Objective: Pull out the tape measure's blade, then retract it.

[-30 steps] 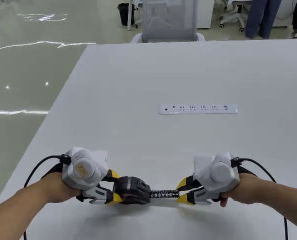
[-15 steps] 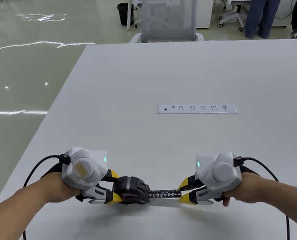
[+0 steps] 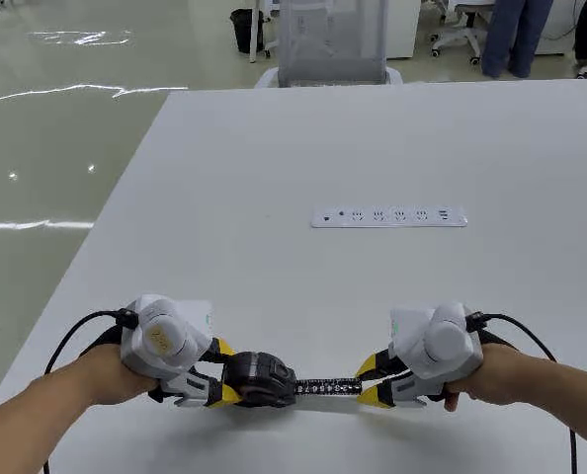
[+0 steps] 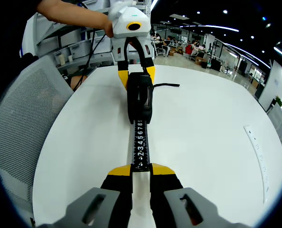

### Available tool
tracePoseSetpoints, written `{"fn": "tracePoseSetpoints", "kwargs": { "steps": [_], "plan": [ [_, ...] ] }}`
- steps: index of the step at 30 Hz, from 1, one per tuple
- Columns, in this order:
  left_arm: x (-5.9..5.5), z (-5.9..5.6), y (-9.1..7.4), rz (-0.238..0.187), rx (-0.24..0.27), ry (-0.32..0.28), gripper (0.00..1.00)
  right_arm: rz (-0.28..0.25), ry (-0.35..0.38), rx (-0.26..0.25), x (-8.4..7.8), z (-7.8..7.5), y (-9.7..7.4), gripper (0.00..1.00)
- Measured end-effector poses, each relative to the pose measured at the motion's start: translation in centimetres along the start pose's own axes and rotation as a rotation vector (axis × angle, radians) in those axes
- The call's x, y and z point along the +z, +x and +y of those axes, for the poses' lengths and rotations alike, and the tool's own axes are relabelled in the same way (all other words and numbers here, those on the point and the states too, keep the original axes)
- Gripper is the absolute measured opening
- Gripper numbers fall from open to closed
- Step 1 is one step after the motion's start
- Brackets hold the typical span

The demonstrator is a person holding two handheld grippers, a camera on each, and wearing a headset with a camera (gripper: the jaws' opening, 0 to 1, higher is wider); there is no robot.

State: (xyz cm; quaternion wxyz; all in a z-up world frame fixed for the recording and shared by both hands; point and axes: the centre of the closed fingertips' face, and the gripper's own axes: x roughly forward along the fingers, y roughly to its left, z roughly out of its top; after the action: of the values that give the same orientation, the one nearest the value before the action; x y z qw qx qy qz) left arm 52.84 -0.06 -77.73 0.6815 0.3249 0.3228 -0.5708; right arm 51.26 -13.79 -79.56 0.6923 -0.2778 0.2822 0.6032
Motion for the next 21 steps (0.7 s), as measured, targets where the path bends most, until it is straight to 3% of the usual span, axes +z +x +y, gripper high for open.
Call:
{"fn": "tracePoseSetpoints", "kwargs": {
  "steps": [21],
  "plan": [
    [-0.04,-0.04,-0.08,0.007,-0.001,0.001,0.24,-0.001,-0.010,0.002,-0.24,0.07,-0.56,0.11]
  ]
}}
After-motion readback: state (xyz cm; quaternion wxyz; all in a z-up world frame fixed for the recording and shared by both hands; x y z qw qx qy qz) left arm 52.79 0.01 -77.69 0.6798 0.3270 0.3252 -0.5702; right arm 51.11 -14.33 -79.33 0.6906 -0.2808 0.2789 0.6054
